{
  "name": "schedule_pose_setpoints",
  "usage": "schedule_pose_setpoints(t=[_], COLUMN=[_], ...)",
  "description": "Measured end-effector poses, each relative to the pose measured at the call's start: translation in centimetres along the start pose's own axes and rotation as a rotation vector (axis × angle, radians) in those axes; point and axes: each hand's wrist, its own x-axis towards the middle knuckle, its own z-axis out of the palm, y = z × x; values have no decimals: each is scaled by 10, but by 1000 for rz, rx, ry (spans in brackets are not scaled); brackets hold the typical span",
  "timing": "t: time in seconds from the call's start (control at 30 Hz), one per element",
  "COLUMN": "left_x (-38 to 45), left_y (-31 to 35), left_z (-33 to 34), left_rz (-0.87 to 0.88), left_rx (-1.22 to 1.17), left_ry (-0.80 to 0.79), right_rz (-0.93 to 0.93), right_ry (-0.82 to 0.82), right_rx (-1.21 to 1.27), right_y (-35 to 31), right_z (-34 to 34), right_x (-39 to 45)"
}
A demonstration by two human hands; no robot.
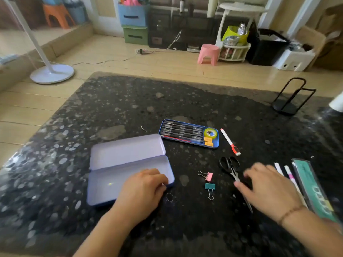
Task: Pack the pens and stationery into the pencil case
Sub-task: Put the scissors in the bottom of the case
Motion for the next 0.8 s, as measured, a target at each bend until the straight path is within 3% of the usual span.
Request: schedule_pose_setpoints(t=[0.1,0.23,0.4,0.47,0.6,0.7,0.8], left_x=[-2,-10,-22,-31,-53,-63,-68], left_y=[21,36,3,-22,-63,-77,-82], left_z=[10,16,-12,-28,-46,-47,-48], left_rz=[97,122,-33,-144,-366,-422,-393], left_rx=[-8,48,-45,-55,-166,-222,-252], left_ry=[-29,-18,317,474,477,368,312], right_rz=[36,145,311,325,163,-92,-258], right_ry=[-43,-48,-115,-44,149,73,-47], right_rx=[-62,71,367,487,708,841,793], right_y=[1,-10,-7,-3,-44,-109,-157], right_z=[9,10,5,1,-30,-42,-29], right_x=[-27,-26,-17,-14,-9,-5,3])
